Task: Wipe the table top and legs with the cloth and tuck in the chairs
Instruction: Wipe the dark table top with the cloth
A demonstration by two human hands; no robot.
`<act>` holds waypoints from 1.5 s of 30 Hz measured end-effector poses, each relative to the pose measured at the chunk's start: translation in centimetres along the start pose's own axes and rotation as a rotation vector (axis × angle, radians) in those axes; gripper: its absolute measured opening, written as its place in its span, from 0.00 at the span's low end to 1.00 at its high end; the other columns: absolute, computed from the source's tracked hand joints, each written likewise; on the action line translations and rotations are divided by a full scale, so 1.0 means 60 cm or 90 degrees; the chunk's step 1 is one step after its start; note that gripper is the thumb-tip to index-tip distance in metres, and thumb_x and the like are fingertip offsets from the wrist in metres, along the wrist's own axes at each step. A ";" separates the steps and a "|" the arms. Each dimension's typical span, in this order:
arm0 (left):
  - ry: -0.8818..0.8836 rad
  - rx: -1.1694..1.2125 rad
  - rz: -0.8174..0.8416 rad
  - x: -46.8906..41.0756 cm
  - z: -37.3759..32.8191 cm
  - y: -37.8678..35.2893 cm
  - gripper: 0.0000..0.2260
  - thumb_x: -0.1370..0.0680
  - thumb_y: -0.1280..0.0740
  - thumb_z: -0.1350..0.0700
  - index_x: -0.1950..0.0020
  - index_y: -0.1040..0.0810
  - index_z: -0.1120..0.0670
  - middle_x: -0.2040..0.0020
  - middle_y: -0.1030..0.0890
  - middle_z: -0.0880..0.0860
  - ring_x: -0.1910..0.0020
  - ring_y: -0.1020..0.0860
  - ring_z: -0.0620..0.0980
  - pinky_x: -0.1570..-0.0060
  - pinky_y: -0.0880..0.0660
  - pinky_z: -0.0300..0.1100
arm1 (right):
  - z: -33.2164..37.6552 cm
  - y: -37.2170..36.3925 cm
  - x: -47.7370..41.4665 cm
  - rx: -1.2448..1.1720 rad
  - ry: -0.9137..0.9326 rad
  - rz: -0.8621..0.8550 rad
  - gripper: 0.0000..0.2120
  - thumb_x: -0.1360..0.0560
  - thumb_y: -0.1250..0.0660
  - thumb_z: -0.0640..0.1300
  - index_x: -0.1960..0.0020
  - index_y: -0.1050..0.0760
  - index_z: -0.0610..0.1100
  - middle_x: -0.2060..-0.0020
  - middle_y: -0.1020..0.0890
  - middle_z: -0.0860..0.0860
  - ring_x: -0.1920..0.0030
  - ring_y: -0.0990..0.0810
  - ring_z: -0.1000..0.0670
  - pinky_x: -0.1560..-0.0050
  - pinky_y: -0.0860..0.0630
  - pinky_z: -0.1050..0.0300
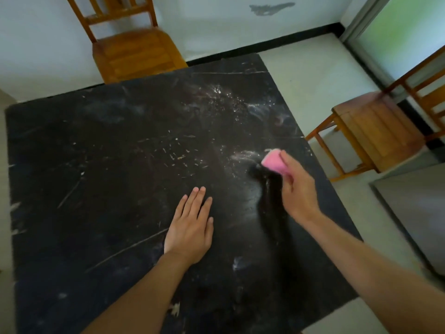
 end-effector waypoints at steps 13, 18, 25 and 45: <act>0.195 0.112 -0.123 0.111 0.096 0.021 0.19 0.19 0.43 0.59 0.29 0.32 0.61 0.26 0.36 0.60 0.25 0.42 0.58 0.26 0.46 0.55 | 0.075 -0.163 0.363 0.150 0.496 0.285 0.13 0.18 0.43 0.39 0.45 0.23 0.53 0.29 0.30 0.55 0.26 0.36 0.50 0.25 0.43 0.44; 0.202 0.072 -0.090 0.112 0.098 0.007 0.20 0.19 0.43 0.56 0.28 0.35 0.60 0.25 0.39 0.59 0.24 0.45 0.57 0.25 0.49 0.53 | 0.046 -0.070 0.039 0.142 0.127 0.053 0.15 0.19 0.44 0.34 0.39 0.22 0.42 0.37 0.22 0.43 0.33 0.27 0.43 0.24 0.45 0.44; 0.215 0.074 -0.066 0.112 0.098 0.011 0.24 0.20 0.51 0.51 0.28 0.33 0.59 0.25 0.38 0.58 0.24 0.44 0.56 0.25 0.47 0.53 | -0.074 0.008 0.186 0.140 -0.125 -0.132 0.28 0.25 0.39 0.29 0.27 0.35 0.45 0.25 0.38 0.45 0.24 0.42 0.39 0.26 0.41 0.37; 0.302 0.039 -0.073 -0.196 0.239 0.087 0.25 0.18 0.48 0.47 0.23 0.43 0.55 0.22 0.48 0.57 0.23 0.53 0.56 0.24 0.54 0.52 | 0.027 -0.118 0.069 0.213 0.432 0.219 0.34 0.25 0.41 0.30 0.23 0.41 0.50 0.22 0.43 0.51 0.22 0.46 0.47 0.24 0.43 0.45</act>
Point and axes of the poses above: each hand's wrist, its own x-axis away from the middle knuckle, its own y-axis out of the back of the hand, z = x × y, the point moved 7 cm from there along -x, towards the middle knuckle
